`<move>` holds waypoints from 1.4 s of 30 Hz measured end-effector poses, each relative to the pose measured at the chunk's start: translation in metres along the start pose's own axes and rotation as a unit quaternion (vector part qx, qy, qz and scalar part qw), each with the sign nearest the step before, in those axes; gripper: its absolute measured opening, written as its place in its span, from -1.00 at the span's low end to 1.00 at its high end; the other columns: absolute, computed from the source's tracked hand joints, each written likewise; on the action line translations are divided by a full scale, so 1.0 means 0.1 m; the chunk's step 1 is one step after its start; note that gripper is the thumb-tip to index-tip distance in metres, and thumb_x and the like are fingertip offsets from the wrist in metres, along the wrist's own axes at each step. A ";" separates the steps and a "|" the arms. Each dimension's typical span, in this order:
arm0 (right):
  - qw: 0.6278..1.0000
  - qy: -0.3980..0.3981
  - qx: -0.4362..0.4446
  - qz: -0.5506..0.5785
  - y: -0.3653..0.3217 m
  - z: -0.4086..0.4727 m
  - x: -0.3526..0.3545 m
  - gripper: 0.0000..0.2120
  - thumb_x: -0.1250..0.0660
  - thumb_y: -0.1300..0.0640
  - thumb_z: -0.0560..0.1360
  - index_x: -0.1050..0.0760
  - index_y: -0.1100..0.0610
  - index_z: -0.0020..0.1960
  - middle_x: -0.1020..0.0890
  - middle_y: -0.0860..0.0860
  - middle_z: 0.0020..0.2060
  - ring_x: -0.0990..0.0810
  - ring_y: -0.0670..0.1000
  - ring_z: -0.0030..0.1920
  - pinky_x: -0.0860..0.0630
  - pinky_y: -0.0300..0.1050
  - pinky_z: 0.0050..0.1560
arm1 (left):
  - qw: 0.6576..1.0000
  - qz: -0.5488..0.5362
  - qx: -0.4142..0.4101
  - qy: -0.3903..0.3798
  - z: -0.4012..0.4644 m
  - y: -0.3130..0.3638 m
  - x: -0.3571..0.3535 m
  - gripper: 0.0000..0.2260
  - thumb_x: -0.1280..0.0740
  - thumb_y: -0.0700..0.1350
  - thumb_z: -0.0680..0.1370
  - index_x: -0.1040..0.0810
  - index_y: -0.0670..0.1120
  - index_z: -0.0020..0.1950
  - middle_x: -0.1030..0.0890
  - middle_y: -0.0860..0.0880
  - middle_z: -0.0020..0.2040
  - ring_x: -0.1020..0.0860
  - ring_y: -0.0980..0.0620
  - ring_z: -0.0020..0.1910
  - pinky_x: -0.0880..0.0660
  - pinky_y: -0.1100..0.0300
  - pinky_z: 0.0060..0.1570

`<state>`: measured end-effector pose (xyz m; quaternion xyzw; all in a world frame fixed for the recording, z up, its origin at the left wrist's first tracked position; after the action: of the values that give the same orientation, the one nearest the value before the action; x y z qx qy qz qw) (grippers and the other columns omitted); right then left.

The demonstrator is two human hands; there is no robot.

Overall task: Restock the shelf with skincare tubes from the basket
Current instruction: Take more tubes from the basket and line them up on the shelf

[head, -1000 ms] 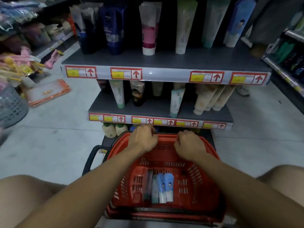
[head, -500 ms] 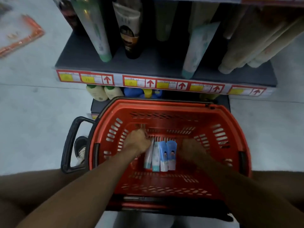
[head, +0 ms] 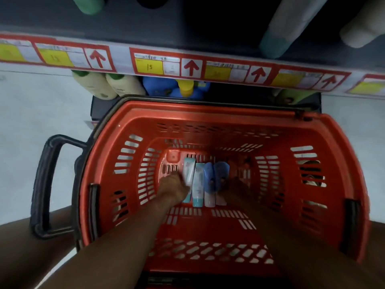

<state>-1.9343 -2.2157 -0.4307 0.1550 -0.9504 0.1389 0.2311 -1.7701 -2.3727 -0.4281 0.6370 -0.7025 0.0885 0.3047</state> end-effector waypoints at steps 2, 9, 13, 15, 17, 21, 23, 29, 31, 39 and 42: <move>1.000 -0.021 -0.001 0.002 -0.01 0.05 -0.10 -0.54 -0.35 -0.02 0.61 -0.45 0.23 0.39 -0.54 0.20 0.31 -0.52 0.21 0.32 -0.42 -0.06 0.19 | 1.000 -0.022 0.011 -0.012 0.04 -0.07 -0.09 -0.64 -0.51 -0.02 0.53 -0.52 -0.06 0.26 -0.67 -0.08 0.15 -0.66 -0.05 0.07 -0.65 0.08 0.05; 0.997 -0.015 -0.046 0.058 0.10 0.17 -0.19 -0.48 -0.45 -0.01 0.55 -0.43 0.22 0.39 -0.57 0.17 0.28 -0.57 0.13 0.26 -0.50 -0.10 0.13 | 0.998 -0.055 0.024 -0.028 0.10 -0.11 -0.23 -0.63 -0.55 -0.11 0.50 -0.48 -0.03 0.22 -0.64 -0.03 0.11 -0.66 0.02 0.00 -0.54 0.36 -0.26; 0.995 0.001 -0.062 0.076 0.16 0.13 -0.09 -0.25 -0.55 -0.11 0.43 -0.35 0.21 0.45 -0.53 0.16 0.32 -0.54 0.15 0.30 -0.48 -0.08 0.14 | 0.999 -0.029 0.035 -0.031 0.12 -0.09 -0.18 -0.72 -0.55 -0.07 0.50 -0.55 -0.02 0.13 -0.67 0.00 0.06 -0.56 0.20 -0.25 -0.41 0.42 -0.45; 0.995 0.009 -0.054 0.079 0.15 0.08 -0.01 -0.16 -0.57 -0.13 0.39 -0.30 0.21 0.48 -0.50 0.16 0.36 -0.51 0.17 0.34 -0.48 -0.05 0.19 | 0.999 -0.015 0.033 -0.030 0.09 -0.04 -0.12 -0.74 -0.55 0.02 0.50 -0.52 0.02 0.06 -0.64 0.05 -0.02 -0.50 0.23 -0.29 -0.33 0.41 -0.45; 0.995 0.018 -0.044 0.084 0.14 0.02 0.08 -0.14 -0.54 -0.15 0.41 -0.26 0.18 0.53 -0.46 0.15 0.41 -0.48 0.17 0.38 -0.45 -0.03 0.27 | 1.000 0.002 0.021 -0.021 0.05 0.02 -0.01 -0.65 -0.56 0.11 0.46 -0.49 0.04 0.08 -0.59 0.06 -0.02 -0.57 0.12 -0.15 -0.41 0.33 -0.29; 0.992 0.061 -0.001 0.113 0.01 -0.22 0.35 0.06 -0.54 -0.24 0.28 -0.18 0.18 0.59 -0.40 0.18 0.48 -0.43 0.18 0.44 -0.39 -0.03 0.36 | 1.000 0.015 -0.004 0.016 -0.14 0.20 0.23 -0.44 -0.55 0.19 0.35 -0.52 -0.02 0.25 -0.64 -0.04 0.14 -0.63 -0.06 0.09 -0.60 0.10 0.02; 0.985 0.092 0.032 0.145 -0.06 -0.39 0.50 0.21 -0.46 -0.30 0.15 -0.12 0.27 0.60 -0.35 0.16 0.50 -0.38 0.16 0.48 -0.31 -0.17 0.35 | 0.999 0.005 -0.017 0.029 -0.26 0.29 0.34 -0.43 -0.55 0.19 0.35 -0.50 -0.02 0.24 -0.64 -0.04 0.11 -0.62 -0.07 0.08 -0.62 0.07 0.03; 0.975 0.175 0.058 0.125 -0.03 -0.86 0.92 -0.80 -0.42 0.02 0.50 -0.64 0.16 -0.03 -0.72 0.08 -0.10 -0.71 0.09 -0.07 -0.59 -0.12 -0.16 | 0.994 -0.020 -0.067 0.084 -0.75 0.61 0.68 -0.57 -0.53 0.17 0.43 -0.55 -0.04 0.16 -0.66 -0.06 0.07 -0.64 -0.10 0.09 -0.51 0.16 -0.09; 0.966 0.218 0.063 0.126 0.01 -1.01 1.05 -0.69 -0.41 -0.09 0.42 -0.60 0.14 -0.02 -0.71 0.07 -0.13 -0.71 0.13 -0.08 -0.59 -0.05 -0.18 | 0.990 -0.028 -0.086 0.105 -0.96 0.74 0.81 -0.54 -0.55 0.18 0.38 -0.56 -0.02 0.14 -0.69 -0.06 0.09 -0.65 -0.09 0.07 -0.57 0.12 -0.04; 0.934 0.304 0.098 0.162 0.02 -1.79 1.63 -0.57 -0.51 -0.02 0.37 -0.41 0.16 0.07 -0.66 0.12 -0.02 -0.67 0.18 -0.02 -0.42 -0.13 -0.23 | 0.970 -0.018 -0.174 0.169 -1.71 1.30 1.22 -0.60 -0.57 0.05 0.38 -0.48 0.03 0.09 -0.66 0.00 0.04 -0.65 -0.03 -0.04 -0.53 0.16 -0.18; 0.914 0.349 0.124 0.166 0.02 -2.06 1.90 -0.62 -0.47 -0.06 0.34 -0.40 0.12 -0.03 -0.64 0.09 -0.13 -0.66 0.18 -0.13 -0.42 -0.09 -0.29 | 0.955 -0.018 -0.213 0.203 -2.00 1.53 1.34 -0.61 -0.55 0.07 0.37 -0.46 0.02 0.07 -0.67 -0.01 0.03 -0.66 -0.04 -0.04 -0.62 0.08 -0.13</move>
<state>-2.0138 -2.1886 -0.1633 -0.0360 -0.7968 0.3371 0.5002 -1.8523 -2.3568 -0.1559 0.5386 -0.6164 0.0586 0.5715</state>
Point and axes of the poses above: each hand's wrist, its own z-axis towards the middle knuckle, its own x-axis out of the back of the hand, y = z × x, the point moved 9 cm from there along z, towards the middle knuckle
